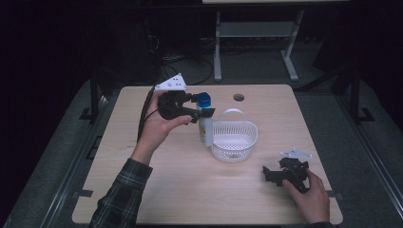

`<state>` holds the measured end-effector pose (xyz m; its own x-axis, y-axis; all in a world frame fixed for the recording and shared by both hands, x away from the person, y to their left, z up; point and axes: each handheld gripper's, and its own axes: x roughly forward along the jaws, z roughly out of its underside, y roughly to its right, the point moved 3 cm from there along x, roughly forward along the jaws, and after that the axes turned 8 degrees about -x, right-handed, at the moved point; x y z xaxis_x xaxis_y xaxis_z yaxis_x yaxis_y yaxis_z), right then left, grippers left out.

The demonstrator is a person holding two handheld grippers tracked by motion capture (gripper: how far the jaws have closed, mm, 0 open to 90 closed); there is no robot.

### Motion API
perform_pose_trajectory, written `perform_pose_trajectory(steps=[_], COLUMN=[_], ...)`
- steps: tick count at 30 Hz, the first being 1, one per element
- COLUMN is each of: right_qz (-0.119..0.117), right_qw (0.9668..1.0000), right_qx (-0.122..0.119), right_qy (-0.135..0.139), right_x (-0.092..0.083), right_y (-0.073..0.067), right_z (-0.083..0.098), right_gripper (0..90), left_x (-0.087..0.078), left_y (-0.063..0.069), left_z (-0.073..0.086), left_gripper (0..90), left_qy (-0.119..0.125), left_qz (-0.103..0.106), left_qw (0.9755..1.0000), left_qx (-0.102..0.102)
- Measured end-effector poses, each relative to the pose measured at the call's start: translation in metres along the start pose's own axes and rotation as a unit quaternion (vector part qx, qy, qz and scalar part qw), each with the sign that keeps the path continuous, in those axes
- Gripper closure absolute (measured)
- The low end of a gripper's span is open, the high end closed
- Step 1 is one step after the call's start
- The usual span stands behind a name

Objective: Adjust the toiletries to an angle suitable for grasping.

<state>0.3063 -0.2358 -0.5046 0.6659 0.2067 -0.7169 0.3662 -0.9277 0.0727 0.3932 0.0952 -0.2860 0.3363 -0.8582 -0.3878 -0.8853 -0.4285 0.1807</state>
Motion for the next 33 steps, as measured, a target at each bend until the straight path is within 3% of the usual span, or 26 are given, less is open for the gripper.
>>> perform_pose_trajectory(steps=[19,33], right_qz=[0.000,0.000], right_qw=[1.0000,1.0000], right_qx=[0.000,0.000], right_qy=[0.000,0.000], right_x=[0.000,0.000], right_y=[0.000,0.000], right_z=[0.000,0.000], right_gripper=[0.0,0.0], left_x=[0.034,0.050], left_y=[0.006,0.002], left_z=[-0.008,0.001], left_gripper=[37.0,37.0], left_qy=[0.005,-0.006], left_qz=[0.012,-0.003], left_qw=[0.9998,0.9997], left_qx=[0.013,0.022])
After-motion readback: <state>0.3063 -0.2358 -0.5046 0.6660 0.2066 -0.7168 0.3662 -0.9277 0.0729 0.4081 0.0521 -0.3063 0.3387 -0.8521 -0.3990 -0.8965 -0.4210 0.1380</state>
